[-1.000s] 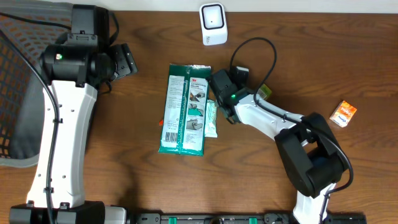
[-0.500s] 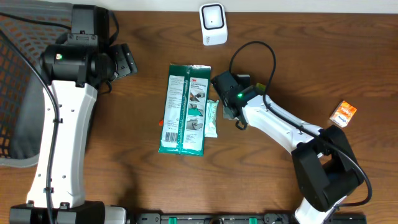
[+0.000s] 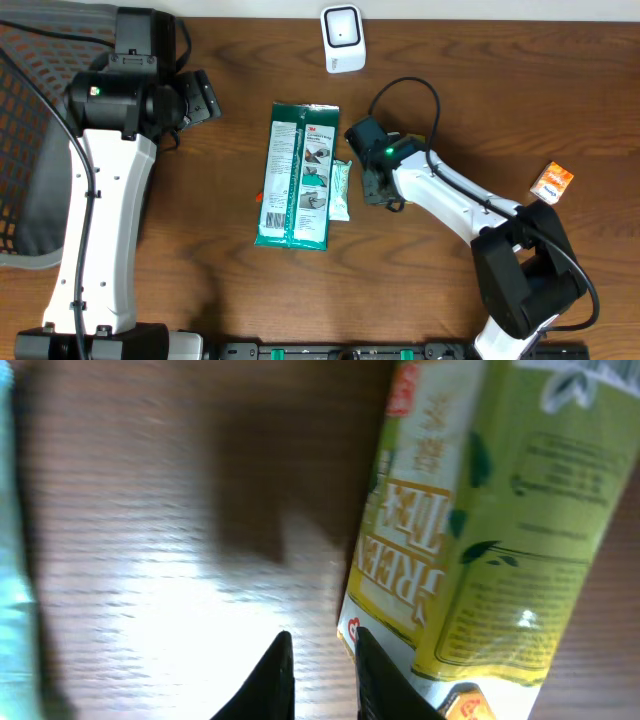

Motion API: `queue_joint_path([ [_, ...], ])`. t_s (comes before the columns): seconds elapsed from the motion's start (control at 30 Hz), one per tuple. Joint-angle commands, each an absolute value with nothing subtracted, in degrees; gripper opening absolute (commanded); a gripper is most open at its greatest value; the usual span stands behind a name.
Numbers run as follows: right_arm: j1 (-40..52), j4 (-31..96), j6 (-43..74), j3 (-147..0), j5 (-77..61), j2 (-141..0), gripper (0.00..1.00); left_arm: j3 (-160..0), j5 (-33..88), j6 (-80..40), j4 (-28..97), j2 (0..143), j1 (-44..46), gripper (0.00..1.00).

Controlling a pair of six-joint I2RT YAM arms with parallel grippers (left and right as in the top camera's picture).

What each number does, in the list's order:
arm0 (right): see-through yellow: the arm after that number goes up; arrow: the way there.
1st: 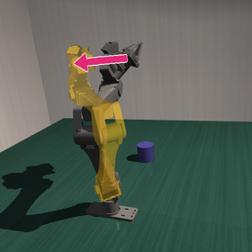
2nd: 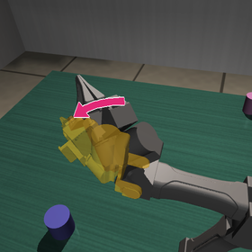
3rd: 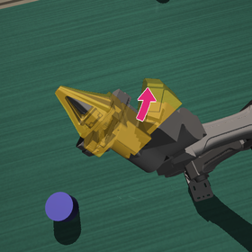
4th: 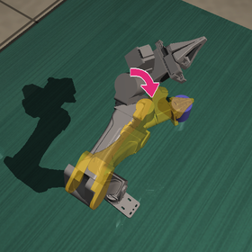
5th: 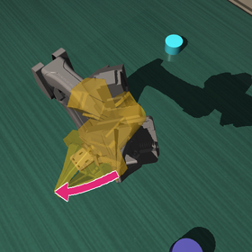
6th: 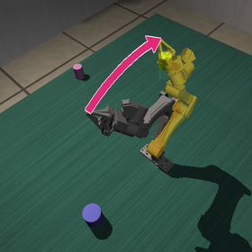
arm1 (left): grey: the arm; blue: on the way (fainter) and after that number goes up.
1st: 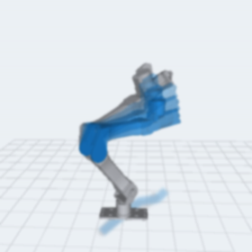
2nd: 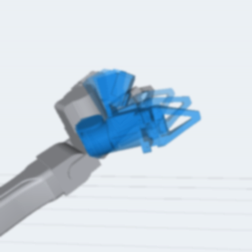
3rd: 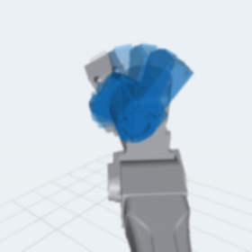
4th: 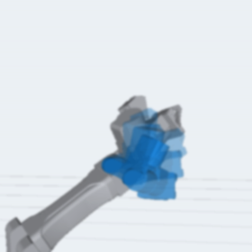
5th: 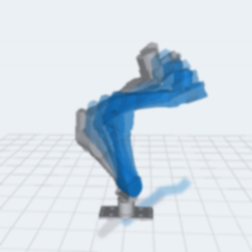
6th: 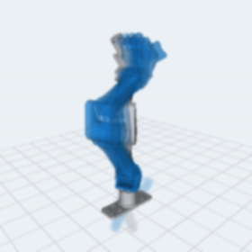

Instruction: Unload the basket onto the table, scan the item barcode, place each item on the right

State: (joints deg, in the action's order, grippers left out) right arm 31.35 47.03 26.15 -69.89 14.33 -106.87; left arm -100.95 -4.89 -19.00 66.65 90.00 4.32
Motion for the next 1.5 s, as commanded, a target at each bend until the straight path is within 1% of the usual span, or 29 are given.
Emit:
queue_joint_path([
  [0.0,29.12,48.38,23.18,-69.73,14.66,-105.97,0.17,-101.23,-5.63,-18.0,66.81,90.19,4.14,0.85],
  [0.13,27.86,49.67,20.86,-69.73,13.63,-105.97,0.17,-101.23,-5.63,-18.02,66.81,90.17,4.14,0.85],
  [0.23,27.38,50.0,16.82,-70.41,8.99,-105.93,0.18,-101.23,-5.63,-18.02,66.81,90.19,4.14,0.85],
  [0.4,26.0,52.36,10.7,-73.63,-0.14,-103.92,0.29,-101.23,-5.63,-18.02,66.81,90.19,4.14,0.85],
  [0.5,24.43,54.13,8.64,-75.53,-3.38,-101.45,0.43,-101.23,-5.63,-18.0,66.81,90.19,4.14,0.85],
  [0.6,22.13,55.48,7.84,-75.99,-3.31,-98.91,0.54,-101.23,-5.63,-18.02,66.81,90.19,4.14,0.85],
  [0.7,18.72,56.66,7.31,-75.99,-3.49,-97.45,0.73,-101.23,-5.63,-18.02,66.81,90.19,4.14,0.85],
  [0.77,15.94,57.32,5.52,-75.99,-5.28,-97.41,0.78,-101.23,-5.63,-18.02,66.81,90.19,4.14,0.85],
  [0.8,14.94,57.49,4.73,-75.96,-6.63,-97.49,0.79,-101.23,-5.63,-18.02,66.81,90.19,4.14,0.85],
  [0.83,12.4,57.71,1.72,-75.94,-12.03,-97.86,0.79,-101.23,-5.63,-18.02,66.81,90.19,4.14,0.85],
  [0.9,9.98,57.69,-2.24,-75.9,-18.44,-98.43,0.79,-101.23,-5.63,-18.02,66.81,90.19,4.14,0.85],
  [0.97,8.38,57.45,-4.25,-75.88,-21.34,-99.18,0.77,-101.23,-5.63,-18.02,66.81,90.19,4.14,0.85],
  [1.07,6.92,56.62,-4.38,-75.72,-21.3,-100.53,0.72,-101.23,-5.63,-18.02,66.81,90.19,4.14,0.85],
  [1.23,6.44,52.95,-4.38,-74.0,-21.26,-103.02,0.72,-101.23,-5.63,-18.02,66.81,90.19,4.14,0.85],
  [1.4,6.59,50.28,-4.36,-71.42,-21.28,-105.1,0.66,-101.23,-5.63,-18.0,66.81,90.19,4.14,0.85],
  [1.47,6.7,49.6,-4.36,-70.35,-20.99,-105.16,0.66,-101.23,-5.63,-18.0,66.81,90.19,4.14,0.85],
])
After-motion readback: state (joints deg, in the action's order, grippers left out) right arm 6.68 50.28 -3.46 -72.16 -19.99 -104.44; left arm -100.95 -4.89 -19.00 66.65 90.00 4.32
